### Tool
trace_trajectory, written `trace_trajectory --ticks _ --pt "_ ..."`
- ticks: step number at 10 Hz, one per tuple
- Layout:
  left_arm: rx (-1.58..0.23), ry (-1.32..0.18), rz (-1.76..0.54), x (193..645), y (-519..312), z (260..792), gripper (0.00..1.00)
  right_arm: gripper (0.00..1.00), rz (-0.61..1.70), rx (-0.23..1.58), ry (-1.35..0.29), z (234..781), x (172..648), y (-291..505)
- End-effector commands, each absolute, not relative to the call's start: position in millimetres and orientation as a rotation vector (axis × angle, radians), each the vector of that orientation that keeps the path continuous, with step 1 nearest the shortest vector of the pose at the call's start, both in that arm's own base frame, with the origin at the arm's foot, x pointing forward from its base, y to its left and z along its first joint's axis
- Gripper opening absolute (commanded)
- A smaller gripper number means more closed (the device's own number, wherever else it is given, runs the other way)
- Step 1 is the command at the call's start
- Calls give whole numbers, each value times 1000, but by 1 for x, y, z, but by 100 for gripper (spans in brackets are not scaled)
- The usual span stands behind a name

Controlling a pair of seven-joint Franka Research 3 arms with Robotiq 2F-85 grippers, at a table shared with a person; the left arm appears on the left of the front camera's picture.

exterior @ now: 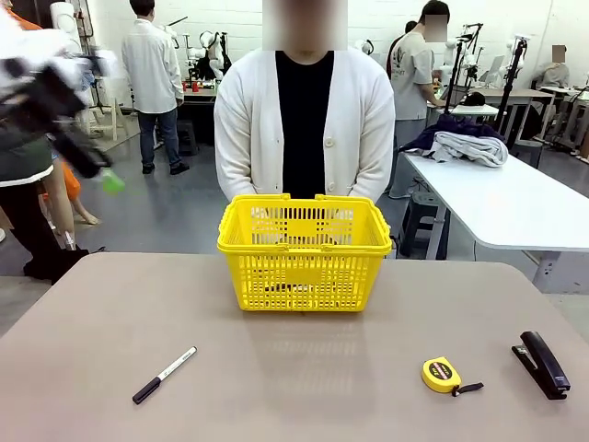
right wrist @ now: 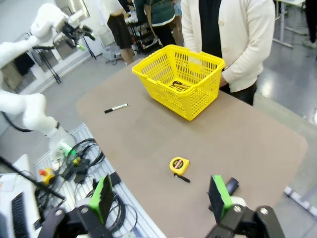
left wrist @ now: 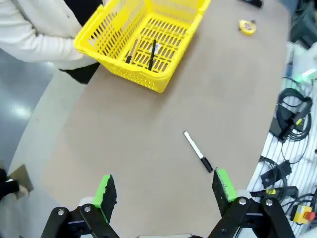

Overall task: Place the items the person wants into the basket.
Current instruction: Pick up the item the person points to and place it in the Market Basket.

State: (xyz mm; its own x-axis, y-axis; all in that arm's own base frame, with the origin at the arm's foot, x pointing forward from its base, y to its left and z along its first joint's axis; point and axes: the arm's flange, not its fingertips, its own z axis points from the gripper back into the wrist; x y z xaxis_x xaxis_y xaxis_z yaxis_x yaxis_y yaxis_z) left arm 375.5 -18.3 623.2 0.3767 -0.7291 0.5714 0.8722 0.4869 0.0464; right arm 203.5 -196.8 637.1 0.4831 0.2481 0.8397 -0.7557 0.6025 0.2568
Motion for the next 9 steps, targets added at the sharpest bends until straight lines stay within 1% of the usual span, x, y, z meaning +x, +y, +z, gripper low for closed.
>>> trace_trajectory --ticks 1,2,4,5,6,9 --pt "-408 -639 -1025 347 34 618 100 100 684 697 -881 639 205 -196" --pt "-447 -669 -1007 346 69 626 100 100 684 697 -881 639 205 -196" --pt "-420 -712 -958 318 110 637 100 100 684 697 -881 639 205 -196" --pt "-408 -717 -937 316 121 640 100 100 684 697 -881 639 205 -196" --pt "-394 -711 -930 309 123 637 100 100 684 697 -881 639 205 -196" --pt "-362 -664 -923 317 110 633 100 100 684 697 -881 639 205 -196"
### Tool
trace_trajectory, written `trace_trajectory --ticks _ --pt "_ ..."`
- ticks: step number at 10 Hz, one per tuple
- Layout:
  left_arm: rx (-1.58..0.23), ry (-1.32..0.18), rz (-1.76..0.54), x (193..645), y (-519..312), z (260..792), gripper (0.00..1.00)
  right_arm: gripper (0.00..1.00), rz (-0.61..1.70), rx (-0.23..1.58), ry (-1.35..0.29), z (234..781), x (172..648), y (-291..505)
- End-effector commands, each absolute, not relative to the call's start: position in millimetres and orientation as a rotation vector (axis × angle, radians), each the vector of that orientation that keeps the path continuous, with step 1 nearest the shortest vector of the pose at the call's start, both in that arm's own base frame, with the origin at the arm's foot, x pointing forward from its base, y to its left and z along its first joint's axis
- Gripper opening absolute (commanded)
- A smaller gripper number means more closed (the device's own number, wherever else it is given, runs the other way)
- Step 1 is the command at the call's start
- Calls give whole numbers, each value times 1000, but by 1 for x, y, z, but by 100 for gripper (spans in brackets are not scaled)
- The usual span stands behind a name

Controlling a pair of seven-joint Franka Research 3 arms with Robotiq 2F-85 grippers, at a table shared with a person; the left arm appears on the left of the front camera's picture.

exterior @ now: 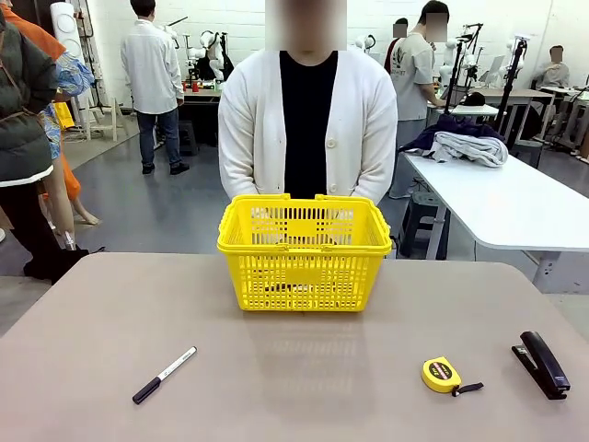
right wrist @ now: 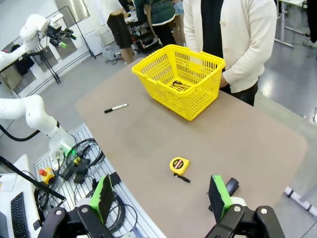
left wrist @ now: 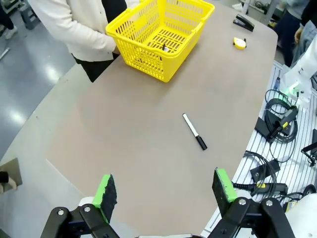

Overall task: Place the items the person wants into the basket.
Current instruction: Pick up the item the person points to and place it in the Market Basket.

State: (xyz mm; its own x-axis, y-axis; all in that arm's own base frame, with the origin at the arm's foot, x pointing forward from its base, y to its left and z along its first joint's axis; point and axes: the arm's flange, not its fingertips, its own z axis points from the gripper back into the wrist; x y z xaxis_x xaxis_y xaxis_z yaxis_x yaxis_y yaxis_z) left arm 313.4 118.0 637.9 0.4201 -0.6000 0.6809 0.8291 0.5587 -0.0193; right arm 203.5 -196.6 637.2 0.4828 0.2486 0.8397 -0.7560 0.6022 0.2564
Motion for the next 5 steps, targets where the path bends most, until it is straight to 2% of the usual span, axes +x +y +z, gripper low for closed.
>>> trace_trajectory --ticks 1,5 --pt "-388 -695 -913 310 126 640 100 100 684 697 -881 639 205 -196" --pt "-388 -695 -913 310 126 640 100 100 684 697 -881 639 205 -196"
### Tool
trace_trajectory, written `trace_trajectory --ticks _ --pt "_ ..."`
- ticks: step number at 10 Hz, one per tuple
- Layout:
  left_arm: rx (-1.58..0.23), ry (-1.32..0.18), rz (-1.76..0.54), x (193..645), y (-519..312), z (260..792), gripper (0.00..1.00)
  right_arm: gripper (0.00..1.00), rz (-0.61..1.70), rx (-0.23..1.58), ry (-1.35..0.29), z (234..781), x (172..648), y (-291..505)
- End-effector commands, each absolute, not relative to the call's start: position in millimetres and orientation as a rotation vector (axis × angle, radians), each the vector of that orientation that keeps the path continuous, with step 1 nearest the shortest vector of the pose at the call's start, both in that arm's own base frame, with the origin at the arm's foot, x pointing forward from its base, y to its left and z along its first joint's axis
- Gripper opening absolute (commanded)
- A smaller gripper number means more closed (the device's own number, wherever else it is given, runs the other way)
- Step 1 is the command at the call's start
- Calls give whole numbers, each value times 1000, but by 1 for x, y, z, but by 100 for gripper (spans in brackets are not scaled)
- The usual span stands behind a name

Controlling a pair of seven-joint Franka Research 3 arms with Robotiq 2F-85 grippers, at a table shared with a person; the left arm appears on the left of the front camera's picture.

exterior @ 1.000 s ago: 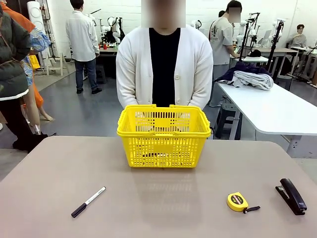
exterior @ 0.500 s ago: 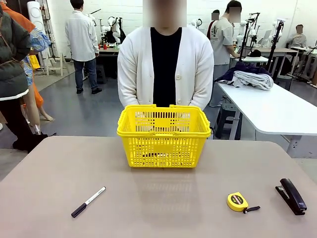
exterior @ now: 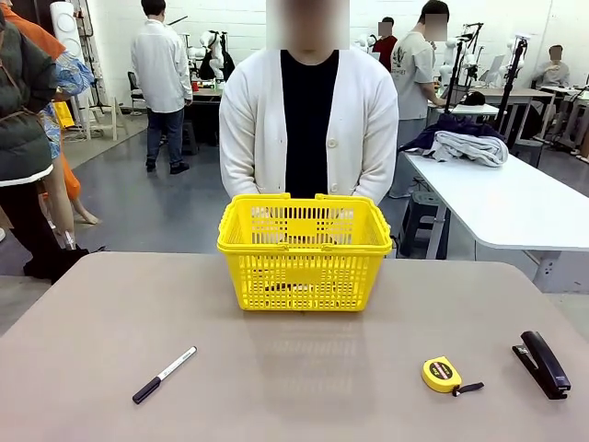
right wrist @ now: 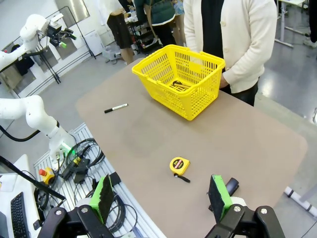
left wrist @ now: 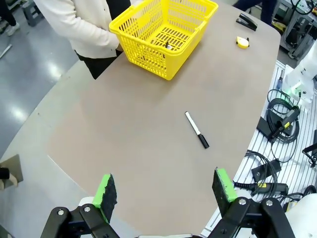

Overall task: Place the items the person wants into the basket.
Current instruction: Pick up the item the person points to and place it in the Market Basket.

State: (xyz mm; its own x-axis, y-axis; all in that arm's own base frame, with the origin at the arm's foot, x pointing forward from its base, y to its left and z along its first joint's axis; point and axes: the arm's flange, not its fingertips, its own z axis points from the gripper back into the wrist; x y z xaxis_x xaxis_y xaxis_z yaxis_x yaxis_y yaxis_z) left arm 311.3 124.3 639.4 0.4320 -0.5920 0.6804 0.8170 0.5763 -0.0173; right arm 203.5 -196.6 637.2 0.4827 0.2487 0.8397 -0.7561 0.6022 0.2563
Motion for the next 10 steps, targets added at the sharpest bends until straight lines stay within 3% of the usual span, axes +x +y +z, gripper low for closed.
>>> trace_trajectory --ticks 1,10 --pt "-388 -695 -913 310 126 640 100 100 684 697 -881 639 205 -196" --pt "-388 -695 -913 310 126 640 100 100 684 697 -881 639 205 -196"
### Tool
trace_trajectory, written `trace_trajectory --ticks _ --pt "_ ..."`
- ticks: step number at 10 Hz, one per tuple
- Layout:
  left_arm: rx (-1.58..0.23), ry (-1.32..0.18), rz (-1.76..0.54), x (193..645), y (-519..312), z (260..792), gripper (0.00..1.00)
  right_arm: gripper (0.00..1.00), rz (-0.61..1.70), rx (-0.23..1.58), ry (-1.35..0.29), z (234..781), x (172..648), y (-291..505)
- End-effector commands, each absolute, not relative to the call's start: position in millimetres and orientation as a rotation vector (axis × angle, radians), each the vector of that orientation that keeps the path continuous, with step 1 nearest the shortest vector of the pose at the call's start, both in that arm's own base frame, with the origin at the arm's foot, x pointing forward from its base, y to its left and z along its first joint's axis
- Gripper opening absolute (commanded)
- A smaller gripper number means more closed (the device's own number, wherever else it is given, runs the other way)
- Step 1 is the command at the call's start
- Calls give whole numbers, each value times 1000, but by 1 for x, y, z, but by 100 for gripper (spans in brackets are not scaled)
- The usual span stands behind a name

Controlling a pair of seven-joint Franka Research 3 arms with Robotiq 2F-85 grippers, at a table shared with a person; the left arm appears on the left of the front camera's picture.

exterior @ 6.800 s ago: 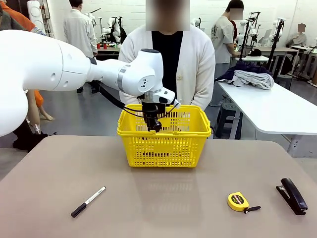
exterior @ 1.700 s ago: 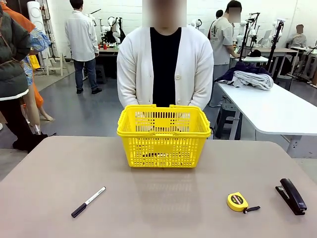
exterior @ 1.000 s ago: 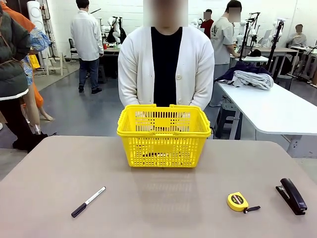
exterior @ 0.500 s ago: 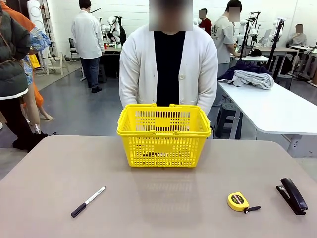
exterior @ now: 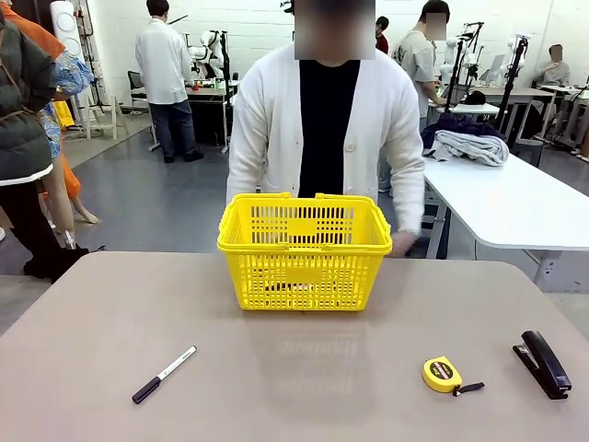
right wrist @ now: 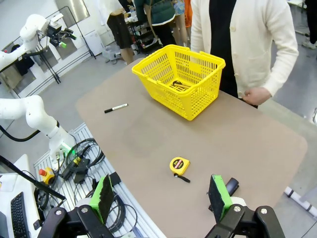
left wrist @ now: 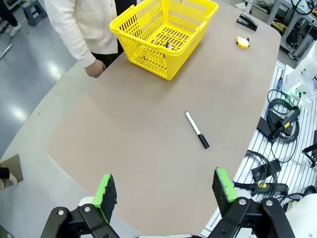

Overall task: Place the items the person wants into the basket.
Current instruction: Pick up the item the person points to and place it in the Market Basket.

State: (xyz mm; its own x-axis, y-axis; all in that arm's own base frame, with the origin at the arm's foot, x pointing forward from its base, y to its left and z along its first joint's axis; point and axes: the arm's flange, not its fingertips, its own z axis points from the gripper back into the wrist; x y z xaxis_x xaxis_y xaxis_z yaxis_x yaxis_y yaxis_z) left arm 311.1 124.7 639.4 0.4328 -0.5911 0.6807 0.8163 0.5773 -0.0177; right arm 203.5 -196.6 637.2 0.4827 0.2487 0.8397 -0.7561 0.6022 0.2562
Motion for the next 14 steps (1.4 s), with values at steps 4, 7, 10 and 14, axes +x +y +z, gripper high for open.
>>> trace_trajectory --ticks 4,7,10,14 --pt "-388 -695 -913 310 126 640 100 100 684 697 -881 639 205 -196" --pt "-388 -695 -913 310 126 640 100 100 684 697 -881 639 205 -196" --pt "-388 -695 -913 310 126 640 100 100 684 697 -881 639 205 -196" --pt "-388 -695 -913 310 126 640 100 100 617 461 -545 647 241 -84"
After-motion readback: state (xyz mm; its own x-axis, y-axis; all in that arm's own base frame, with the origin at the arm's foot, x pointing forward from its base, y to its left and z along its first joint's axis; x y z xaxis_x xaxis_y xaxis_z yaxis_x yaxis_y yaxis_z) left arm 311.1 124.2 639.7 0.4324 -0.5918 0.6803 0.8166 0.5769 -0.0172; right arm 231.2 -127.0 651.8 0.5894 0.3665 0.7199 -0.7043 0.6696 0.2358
